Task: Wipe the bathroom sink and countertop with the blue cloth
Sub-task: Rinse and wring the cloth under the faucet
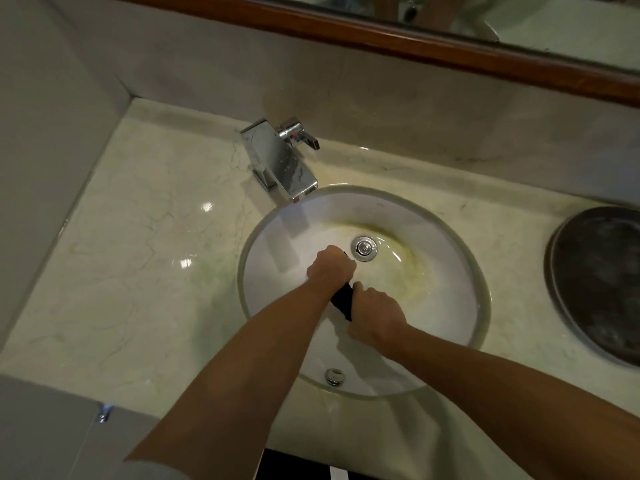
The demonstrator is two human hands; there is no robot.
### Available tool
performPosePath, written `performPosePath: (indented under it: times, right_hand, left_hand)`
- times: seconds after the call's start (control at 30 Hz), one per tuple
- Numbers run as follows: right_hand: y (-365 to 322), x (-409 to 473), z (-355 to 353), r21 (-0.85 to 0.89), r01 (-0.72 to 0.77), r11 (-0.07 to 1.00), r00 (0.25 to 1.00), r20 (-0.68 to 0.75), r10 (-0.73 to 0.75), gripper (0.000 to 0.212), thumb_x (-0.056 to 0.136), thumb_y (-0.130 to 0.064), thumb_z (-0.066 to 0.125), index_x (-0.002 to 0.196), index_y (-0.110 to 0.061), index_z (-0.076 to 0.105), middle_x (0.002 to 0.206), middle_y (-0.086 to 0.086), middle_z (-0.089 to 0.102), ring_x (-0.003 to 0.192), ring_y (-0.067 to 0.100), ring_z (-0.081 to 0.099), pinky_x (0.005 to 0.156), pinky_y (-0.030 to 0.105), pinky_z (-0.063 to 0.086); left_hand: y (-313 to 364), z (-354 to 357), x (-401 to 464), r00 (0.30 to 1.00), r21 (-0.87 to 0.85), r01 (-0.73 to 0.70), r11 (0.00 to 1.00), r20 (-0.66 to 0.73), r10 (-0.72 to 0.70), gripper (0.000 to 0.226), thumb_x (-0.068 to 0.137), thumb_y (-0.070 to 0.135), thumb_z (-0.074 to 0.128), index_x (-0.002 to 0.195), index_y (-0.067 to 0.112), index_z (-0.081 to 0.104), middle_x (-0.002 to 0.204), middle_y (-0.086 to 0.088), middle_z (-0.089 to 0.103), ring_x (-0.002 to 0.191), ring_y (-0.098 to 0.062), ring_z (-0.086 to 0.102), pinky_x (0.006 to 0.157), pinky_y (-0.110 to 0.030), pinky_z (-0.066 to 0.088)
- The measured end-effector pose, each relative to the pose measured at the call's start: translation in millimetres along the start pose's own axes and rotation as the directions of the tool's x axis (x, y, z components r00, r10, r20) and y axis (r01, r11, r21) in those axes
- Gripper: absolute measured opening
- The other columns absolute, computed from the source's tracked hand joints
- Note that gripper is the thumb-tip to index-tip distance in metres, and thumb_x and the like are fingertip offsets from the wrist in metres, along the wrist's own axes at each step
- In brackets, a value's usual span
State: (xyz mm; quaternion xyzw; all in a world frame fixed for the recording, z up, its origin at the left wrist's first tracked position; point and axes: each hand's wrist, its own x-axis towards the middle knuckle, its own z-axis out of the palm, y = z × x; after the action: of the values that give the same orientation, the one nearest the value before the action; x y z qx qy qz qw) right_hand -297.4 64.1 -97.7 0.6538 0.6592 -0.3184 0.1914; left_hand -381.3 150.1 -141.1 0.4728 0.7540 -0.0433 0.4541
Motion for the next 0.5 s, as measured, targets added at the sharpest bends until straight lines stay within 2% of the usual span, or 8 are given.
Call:
performPosePath:
  times: [0.13,0.27,0.3,0.33,0.4,0.43,0.47,0.5]
  right_hand:
    - [-9.2,2.7,-7.9,-0.116,0.016,0.993,0.999,-0.042,-0.021,0.036,0.089,-0.014,0.062,0.122,-0.008,0.048,0.093,0.006,0.065,0.073,0.026,0.058,0.061,0.032,0.039]
    - [-16.0,0.7,-16.6,-0.110,0.014,0.994,0.996,-0.089,-0.023,0.036,0.090,-0.015,0.061,0.123,-0.008,0.046,0.082,0.003,0.055,0.066,0.024,0.052,0.051,0.029,0.032]
    - [-16.9,-1.3,-20.1,-0.107,0.006,0.994,0.994,-0.105,-0.017,0.037,0.091,-0.017,0.061,0.124,-0.008,0.045,0.085,0.005,0.058,0.066,0.024,0.052,0.050,0.029,0.031]
    - [-16.3,-4.1,-25.5,-0.097,-0.006,0.995,0.991,-0.134,-0.007,0.040,0.091,-0.019,0.061,0.126,-0.008,0.044,0.090,0.006,0.063,0.068,0.025,0.054,0.051,0.030,0.034]
    - [-9.9,-11.6,-35.0,-0.040,-0.045,0.998,0.971,-0.236,0.034,0.053,0.089,-0.021,0.065,0.134,-0.008,0.039,0.100,0.009,0.069,0.077,0.029,0.064,0.058,0.035,0.046]
    - [-5.4,-17.5,-40.0,0.038,-0.060,0.997,0.953,-0.296,0.069,0.063,0.086,-0.022,0.069,0.138,-0.009,0.036,0.104,0.011,0.069,0.084,0.031,0.068,0.063,0.037,0.052]
    - [-0.2,-24.0,-44.4,0.136,-0.063,0.989,0.931,-0.350,0.107,0.073,0.082,-0.022,0.074,0.142,-0.010,0.033,0.107,0.011,0.068,0.087,0.032,0.069,0.065,0.039,0.055]
    - [4.5,-31.5,-48.0,0.227,-0.058,0.972,0.907,-0.394,0.147,0.081,0.079,-0.020,0.076,0.145,-0.013,0.030,0.109,0.011,0.068,0.087,0.031,0.068,0.065,0.038,0.055]
  left_hand:
    - [7.8,-8.8,0.6,0.998,0.130,-0.058,0.990,-0.018,0.061,0.020,0.091,0.021,0.059,0.110,0.015,0.063,0.117,-0.005,0.067,0.108,-0.027,0.066,0.089,-0.032,0.047]
    - [12.1,-21.3,0.5,0.997,0.143,-0.072,0.987,0.016,0.071,0.014,0.090,0.022,0.060,0.101,0.016,0.064,0.112,-0.006,0.068,0.103,-0.027,0.067,0.085,-0.031,0.047]
    - [11.9,-26.5,1.3,0.998,0.106,-0.058,0.993,0.019,0.056,0.013,0.091,0.025,0.060,0.100,0.015,0.063,0.113,-0.007,0.067,0.105,-0.029,0.066,0.088,-0.033,0.049]
    - [10.2,-33.2,5.6,0.999,0.058,-0.049,0.997,0.003,0.049,0.022,0.093,0.030,0.059,0.109,0.015,0.062,0.121,-0.010,0.064,0.113,-0.031,0.063,0.094,-0.036,0.049]
    - [1.2,-51.3,9.4,0.992,-0.094,-0.043,0.995,-0.118,0.031,0.061,0.097,0.049,0.054,0.146,0.015,0.043,0.153,-0.014,0.042,0.141,-0.033,0.042,0.112,-0.043,0.038]
    - [-5.7,-59.3,9.2,0.984,-0.224,-0.026,0.974,-0.176,-0.014,0.075,0.097,0.058,0.049,0.155,0.014,0.033,0.160,-0.014,0.033,0.147,-0.031,0.034,0.117,-0.043,0.032]
    - [-13.0,-63.4,7.5,0.984,-0.378,0.026,0.925,-0.156,-0.092,0.082,0.095,0.066,0.046,0.155,0.011,0.034,0.158,-0.017,0.036,0.145,-0.032,0.037,0.118,-0.044,0.032]
    - [-18.4,-64.2,-0.1,0.989,-0.533,0.100,0.840,-0.036,-0.141,0.086,0.090,0.074,0.046,0.145,0.009,0.046,0.145,-0.018,0.052,0.133,-0.033,0.052,0.111,-0.044,0.043]
